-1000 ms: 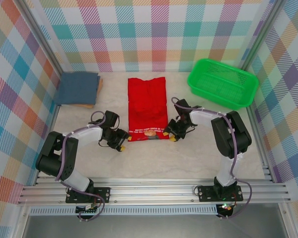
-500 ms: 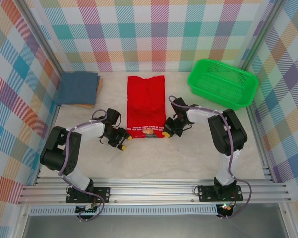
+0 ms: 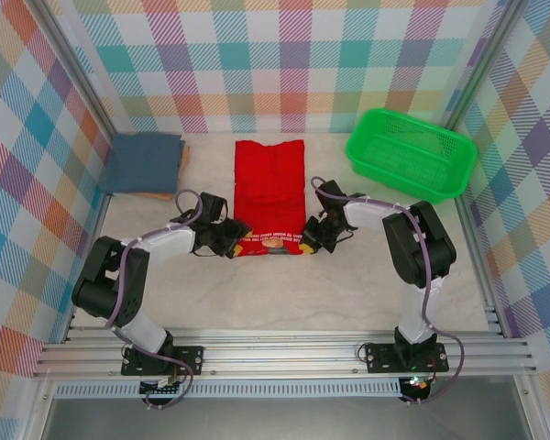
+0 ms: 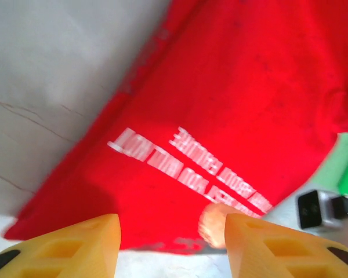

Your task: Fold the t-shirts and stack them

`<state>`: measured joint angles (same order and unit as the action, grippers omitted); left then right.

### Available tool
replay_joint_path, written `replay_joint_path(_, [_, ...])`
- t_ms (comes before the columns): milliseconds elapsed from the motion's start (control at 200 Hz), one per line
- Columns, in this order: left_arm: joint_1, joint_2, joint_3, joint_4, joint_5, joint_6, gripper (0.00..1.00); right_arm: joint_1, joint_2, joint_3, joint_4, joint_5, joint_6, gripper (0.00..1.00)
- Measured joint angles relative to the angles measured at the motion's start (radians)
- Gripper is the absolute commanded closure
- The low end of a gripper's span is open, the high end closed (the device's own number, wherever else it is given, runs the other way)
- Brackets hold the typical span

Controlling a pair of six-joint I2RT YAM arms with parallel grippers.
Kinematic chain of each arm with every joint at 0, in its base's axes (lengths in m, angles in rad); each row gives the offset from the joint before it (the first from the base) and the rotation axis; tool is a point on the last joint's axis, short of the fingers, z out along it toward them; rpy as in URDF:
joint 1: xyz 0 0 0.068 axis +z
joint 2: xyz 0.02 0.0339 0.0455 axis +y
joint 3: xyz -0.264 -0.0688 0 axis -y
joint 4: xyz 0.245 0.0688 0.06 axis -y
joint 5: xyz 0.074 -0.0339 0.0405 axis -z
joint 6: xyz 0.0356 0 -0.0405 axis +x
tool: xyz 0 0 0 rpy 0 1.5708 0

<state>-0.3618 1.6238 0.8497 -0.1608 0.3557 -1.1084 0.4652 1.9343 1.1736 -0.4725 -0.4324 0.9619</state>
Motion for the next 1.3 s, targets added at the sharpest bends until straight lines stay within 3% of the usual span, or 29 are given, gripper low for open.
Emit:
replay_joint_path(315, [-0.005, -0.015, 0.144, -0.304, -0.152, 0.111, 0.46, 0.000, 0.000, 0.000, -0.004, -0.003, 0.000, 1.00])
replay_joint_path(595, [-0.018, 0.042, 0.122, -0.297, -0.126, 0.068, 0.48, 0.000, 0.000, 0.000, -0.011, -0.007, 0.000, 1.00])
replay_joint_path(780, [-0.029, 0.110, 0.158, -0.315, -0.114, 0.054, 0.59, 0.000, 0.000, 0.000, -0.011, -0.007, 0.000, 1.00])
replay_joint_path(980, [-0.035, 0.128, 0.174, -0.353, -0.141, 0.074, 0.92, 0.000, 0.000, 0.000, -0.013, -0.008, -0.001, 1.00])
replay_joint_path(1060, [-0.037, 0.135, 0.190, -0.354, -0.146, 0.083, 1.00, 0.000, 0.000, 0.000, -0.017, -0.010, -0.002, 1.00])
replay_joint_path(1300, [-0.054, 0.071, 0.221, -0.354, -0.164, 0.138, 1.00, 0.000, -0.048, 0.000, -0.053, -0.002, -0.043, 1.00])
